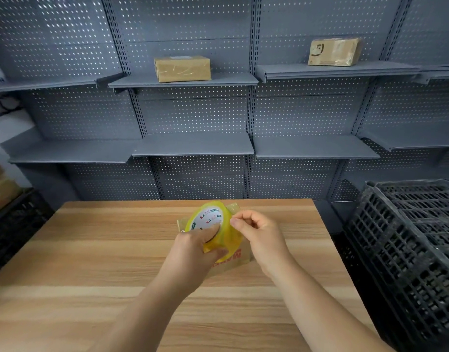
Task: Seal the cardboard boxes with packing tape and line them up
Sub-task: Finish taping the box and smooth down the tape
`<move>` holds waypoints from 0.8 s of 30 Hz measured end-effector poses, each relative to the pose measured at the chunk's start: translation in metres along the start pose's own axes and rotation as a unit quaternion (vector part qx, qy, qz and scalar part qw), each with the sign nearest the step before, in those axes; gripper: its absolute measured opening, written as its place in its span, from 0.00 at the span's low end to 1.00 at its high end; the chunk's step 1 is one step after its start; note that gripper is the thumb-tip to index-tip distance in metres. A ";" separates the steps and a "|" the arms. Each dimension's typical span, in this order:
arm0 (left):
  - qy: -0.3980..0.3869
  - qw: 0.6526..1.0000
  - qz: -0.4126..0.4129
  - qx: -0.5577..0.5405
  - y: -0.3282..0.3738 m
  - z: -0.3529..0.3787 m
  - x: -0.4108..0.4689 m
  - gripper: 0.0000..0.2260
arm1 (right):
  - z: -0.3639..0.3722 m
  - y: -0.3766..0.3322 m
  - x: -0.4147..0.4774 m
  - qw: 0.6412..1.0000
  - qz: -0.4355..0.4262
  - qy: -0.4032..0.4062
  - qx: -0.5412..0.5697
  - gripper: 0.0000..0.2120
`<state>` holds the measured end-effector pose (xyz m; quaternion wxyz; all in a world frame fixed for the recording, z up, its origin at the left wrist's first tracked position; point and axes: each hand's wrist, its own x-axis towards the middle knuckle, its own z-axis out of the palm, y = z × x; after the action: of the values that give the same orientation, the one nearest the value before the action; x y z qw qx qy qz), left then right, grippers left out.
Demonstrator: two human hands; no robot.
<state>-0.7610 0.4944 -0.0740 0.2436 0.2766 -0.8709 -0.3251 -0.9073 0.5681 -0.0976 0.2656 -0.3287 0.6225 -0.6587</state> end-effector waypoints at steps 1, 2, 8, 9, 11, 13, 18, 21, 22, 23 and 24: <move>0.000 1.000 -0.005 0.002 0.000 0.003 0.001 0.03 | 0.000 0.003 0.000 1.000 -0.001 0.004 -0.001 0.06; -0.001 1.000 -0.013 0.005 0.000 0.006 0.003 0.03 | -0.002 0.006 -0.001 1.000 -0.005 0.008 -0.007 0.07; -0.042 0.995 -0.082 -0.023 -0.014 0.027 0.012 0.08 | -0.010 0.020 -0.013 0.999 -0.028 0.017 -0.041 0.09; -0.050 0.995 -0.088 -0.025 -0.015 0.033 0.011 0.08 | -0.012 0.026 -0.014 0.997 -0.035 0.022 -0.058 0.10; -0.049 0.993 -0.108 -0.021 -0.019 0.045 0.010 0.09 | -0.019 0.036 -0.019 0.995 -0.050 0.026 -0.088 0.11; -0.030 0.988 -0.152 0.026 -0.027 0.053 0.010 0.11 | -0.025 0.041 -0.027 0.991 -0.077 0.013 -0.110 0.10; -0.066 0.976 -0.199 0.064 -0.054 0.058 0.002 0.09 | -0.046 0.068 -0.033 0.994 0.013 0.010 -0.110 0.08; -0.078 0.979 -0.184 0.038 -0.053 0.072 -0.003 0.08 | -0.057 0.090 -0.033 0.994 0.095 0.020 -0.051 0.07; -0.080 0.979 -0.186 0.025 -0.052 0.077 -0.003 0.07 | -0.058 0.094 -0.035 0.993 0.110 0.016 -0.040 0.07; -0.085 0.977 -0.193 0.013 -0.052 0.081 -0.003 0.08 | -0.059 0.098 -0.037 0.992 0.121 0.014 -0.028 0.07; -0.091 0.976 -0.200 0.003 -0.052 0.084 -0.003 0.11 | -0.061 0.100 -0.038 0.991 0.130 0.016 -0.013 0.07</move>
<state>-0.7930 0.4994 -0.1674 0.0925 0.4152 -0.8173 -0.3886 -0.9349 0.6282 -0.2016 0.3350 -0.2380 0.6727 -0.6153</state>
